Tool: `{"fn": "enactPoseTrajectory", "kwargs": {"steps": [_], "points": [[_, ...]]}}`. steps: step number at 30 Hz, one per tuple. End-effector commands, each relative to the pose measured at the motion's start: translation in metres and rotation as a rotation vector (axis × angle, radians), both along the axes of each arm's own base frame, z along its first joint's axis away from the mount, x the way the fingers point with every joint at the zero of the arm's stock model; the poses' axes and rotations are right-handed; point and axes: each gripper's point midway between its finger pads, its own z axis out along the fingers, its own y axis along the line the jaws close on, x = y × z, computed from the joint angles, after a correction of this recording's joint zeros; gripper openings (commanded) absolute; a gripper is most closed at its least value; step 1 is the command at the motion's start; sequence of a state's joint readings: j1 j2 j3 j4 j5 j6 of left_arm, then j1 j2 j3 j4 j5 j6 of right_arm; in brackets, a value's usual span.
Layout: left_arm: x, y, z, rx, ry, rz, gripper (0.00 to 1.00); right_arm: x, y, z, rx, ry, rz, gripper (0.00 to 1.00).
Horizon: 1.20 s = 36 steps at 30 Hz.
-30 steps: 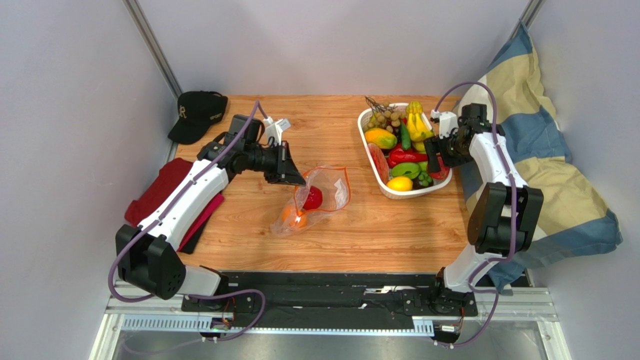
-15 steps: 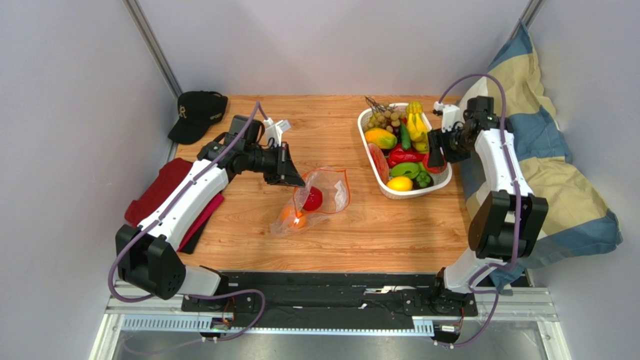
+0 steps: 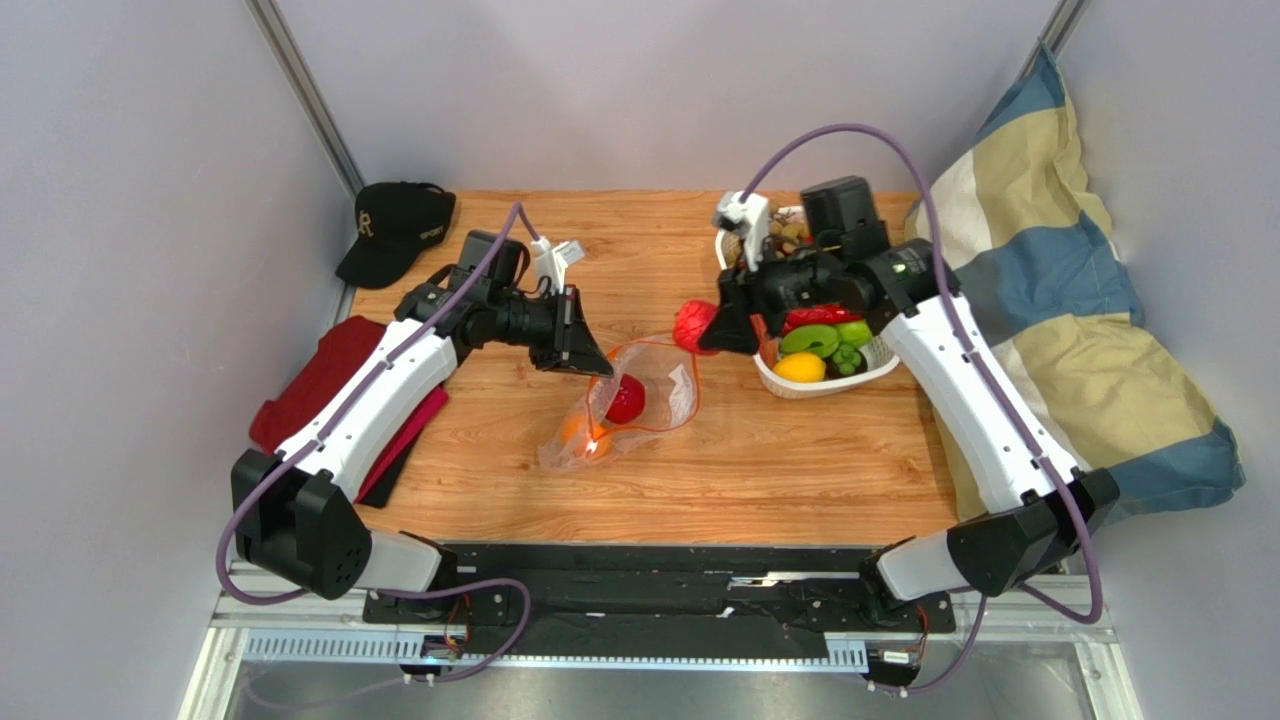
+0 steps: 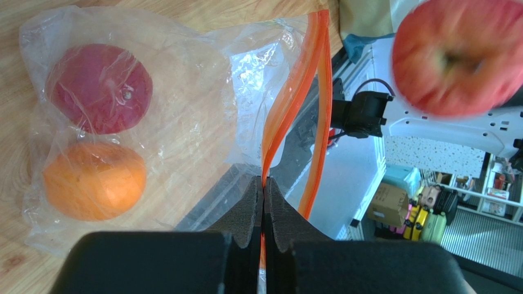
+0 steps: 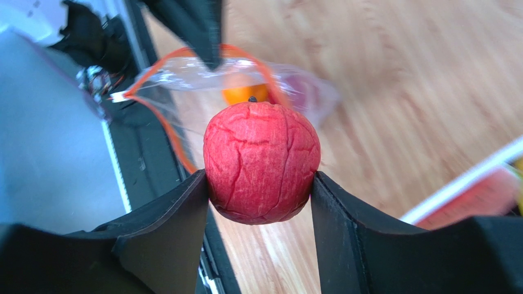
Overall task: Place the food in the zip-top bag and seal the zipper
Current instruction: Place the fake fruit in the zipper food storage bag, then pick up the fake fruit from the bin.
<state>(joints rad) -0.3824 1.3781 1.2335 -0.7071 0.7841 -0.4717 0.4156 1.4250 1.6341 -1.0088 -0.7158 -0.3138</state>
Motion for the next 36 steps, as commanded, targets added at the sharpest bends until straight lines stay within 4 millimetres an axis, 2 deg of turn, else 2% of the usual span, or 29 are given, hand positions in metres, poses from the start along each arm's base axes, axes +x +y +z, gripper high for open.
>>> {"fn": "enactPoseTrajectory", "kwargs": {"steps": [1,2,4,5,8,10,11,13,14,16,17,19,20,21,23,25,26,30,31,36], "points": [[-0.002,-0.004,0.023,-0.044,-0.066,-0.034,0.00,-0.017,0.039,-0.009,-0.044,-0.042,0.120,0.40],[-0.002,-0.004,0.024,-0.045,-0.069,-0.034,0.00,-0.025,0.049,-0.016,-0.068,-0.050,0.154,0.46],[-0.003,-0.004,0.022,-0.043,-0.063,-0.034,0.00,-0.023,0.056,-0.030,-0.109,-0.050,0.159,0.63],[-0.003,-0.004,0.022,-0.044,-0.062,-0.034,0.00,-0.024,0.060,-0.031,-0.111,-0.049,0.163,0.79],[-0.003,-0.004,0.022,-0.045,-0.065,-0.037,0.00,-0.010,0.060,-0.023,-0.101,-0.054,0.125,1.00],[-0.003,-0.003,0.022,-0.042,-0.064,-0.037,0.00,-0.001,0.054,-0.011,-0.070,-0.064,0.094,1.00],[-0.004,-0.003,0.023,-0.043,-0.068,-0.040,0.00,0.013,0.043,-0.007,-0.060,-0.068,0.048,1.00],[-0.004,-0.003,0.023,-0.042,-0.070,-0.042,0.00,0.027,0.030,-0.002,-0.045,-0.055,-0.013,1.00],[-0.004,-0.003,0.024,-0.043,-0.071,-0.043,0.00,0.044,0.013,0.003,-0.031,-0.058,-0.081,1.00],[-0.004,-0.003,0.023,-0.040,-0.072,-0.042,0.00,0.062,-0.008,0.005,-0.017,-0.053,-0.164,1.00],[-0.004,-0.003,0.024,-0.042,-0.074,-0.044,0.00,0.080,-0.032,0.007,-0.009,-0.056,-0.247,1.00],[-0.004,-0.003,0.024,-0.042,-0.070,-0.047,0.00,0.100,-0.061,0.004,-0.029,-0.069,-0.333,1.00],[-0.004,-0.003,0.023,-0.041,-0.066,-0.046,0.00,0.115,-0.089,0.002,-0.043,-0.075,-0.411,1.00],[-0.004,-0.003,0.022,-0.040,-0.066,-0.047,0.00,0.123,-0.103,-0.001,-0.066,-0.095,-0.433,1.00],[-0.005,-0.003,0.021,-0.039,-0.064,-0.049,0.00,0.142,-0.141,-0.018,-0.130,-0.088,-0.518,1.00],[-0.006,-0.003,0.020,-0.037,-0.065,-0.053,0.00,0.152,-0.160,-0.034,-0.189,-0.099,-0.524,1.00],[-0.005,-0.003,0.020,-0.036,-0.065,-0.052,0.00,0.157,-0.182,-0.038,-0.210,-0.102,-0.561,1.00],[-0.006,-0.003,0.017,-0.034,-0.062,-0.058,0.00,0.174,-0.212,-0.061,-0.340,-0.200,-0.491,1.00],[-0.006,-0.003,0.016,-0.035,-0.057,-0.063,0.00,0.180,-0.221,-0.073,-0.403,-0.243,-0.448,1.00],[-0.006,-0.003,0.017,-0.031,-0.064,-0.067,0.00,0.193,-0.234,-0.086,-0.499,-0.349,-0.316,0.99]]}}
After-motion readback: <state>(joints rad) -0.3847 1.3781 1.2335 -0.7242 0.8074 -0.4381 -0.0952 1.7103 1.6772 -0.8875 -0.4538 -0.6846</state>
